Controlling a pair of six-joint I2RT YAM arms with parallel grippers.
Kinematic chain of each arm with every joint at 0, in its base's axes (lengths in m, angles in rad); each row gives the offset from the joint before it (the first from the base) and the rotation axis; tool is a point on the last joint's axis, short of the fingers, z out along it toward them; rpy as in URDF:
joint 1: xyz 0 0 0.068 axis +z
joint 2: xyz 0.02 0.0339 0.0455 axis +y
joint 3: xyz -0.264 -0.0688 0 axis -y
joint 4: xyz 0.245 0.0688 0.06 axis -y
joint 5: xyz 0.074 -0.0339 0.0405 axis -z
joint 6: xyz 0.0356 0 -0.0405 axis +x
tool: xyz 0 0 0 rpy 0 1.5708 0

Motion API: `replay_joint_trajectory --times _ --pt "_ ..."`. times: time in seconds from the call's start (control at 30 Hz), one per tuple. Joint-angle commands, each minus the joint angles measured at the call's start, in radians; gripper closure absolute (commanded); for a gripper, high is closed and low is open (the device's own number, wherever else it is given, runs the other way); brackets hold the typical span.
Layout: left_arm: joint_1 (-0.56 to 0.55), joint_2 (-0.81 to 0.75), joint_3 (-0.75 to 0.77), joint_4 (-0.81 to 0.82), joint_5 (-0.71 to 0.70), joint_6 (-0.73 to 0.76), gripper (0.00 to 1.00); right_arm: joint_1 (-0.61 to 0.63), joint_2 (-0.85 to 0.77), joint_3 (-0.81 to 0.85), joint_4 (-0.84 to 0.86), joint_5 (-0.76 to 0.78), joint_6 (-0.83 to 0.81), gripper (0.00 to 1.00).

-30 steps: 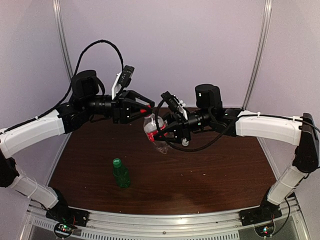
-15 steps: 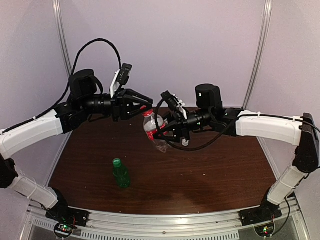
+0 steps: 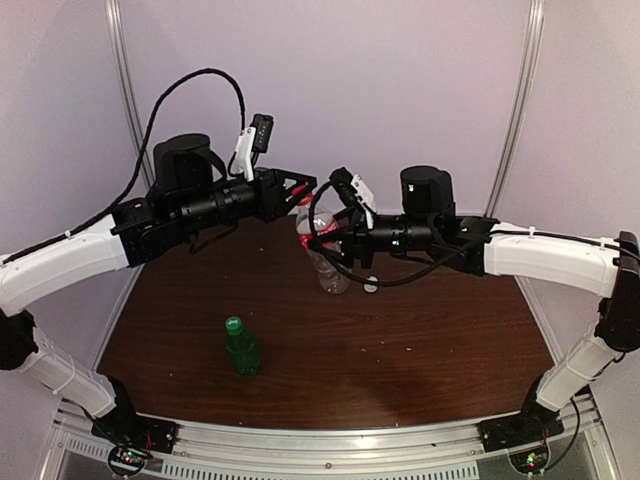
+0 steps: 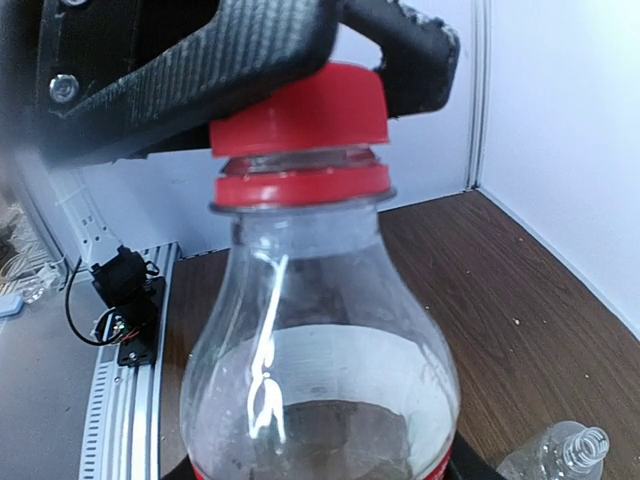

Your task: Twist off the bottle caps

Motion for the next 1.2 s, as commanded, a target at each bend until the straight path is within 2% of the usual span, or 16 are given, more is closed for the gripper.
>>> replay_joint_trajectory --times 0.0,0.27,0.47,0.67,0.83,1.0,1.17 --pt "-0.072 0.053 0.034 -0.058 -0.137 -0.053 0.94 0.002 -0.017 -0.028 0.046 0.221 0.052 0.69" --pt "-0.074 0.014 0.015 -0.026 -0.123 0.039 0.60 0.001 -0.041 -0.049 0.034 0.194 0.023 0.68" --pt "-0.057 -0.045 0.003 -0.076 -0.081 0.148 0.43 -0.003 -0.049 -0.041 0.009 0.095 0.014 0.67" --pt "0.021 -0.103 -0.006 -0.126 0.146 0.219 0.31 -0.014 -0.061 -0.032 -0.028 -0.063 -0.046 0.66" --pt "0.107 -0.116 -0.025 -0.102 0.455 0.232 0.19 -0.017 -0.053 -0.013 -0.069 -0.235 -0.081 0.66" --pt "0.113 -0.114 -0.053 -0.035 0.640 0.267 0.16 -0.017 -0.021 0.015 -0.080 -0.428 -0.072 0.65" --pt "0.113 -0.090 -0.060 -0.019 0.730 0.267 0.27 -0.017 0.009 0.022 -0.021 -0.529 -0.019 0.65"
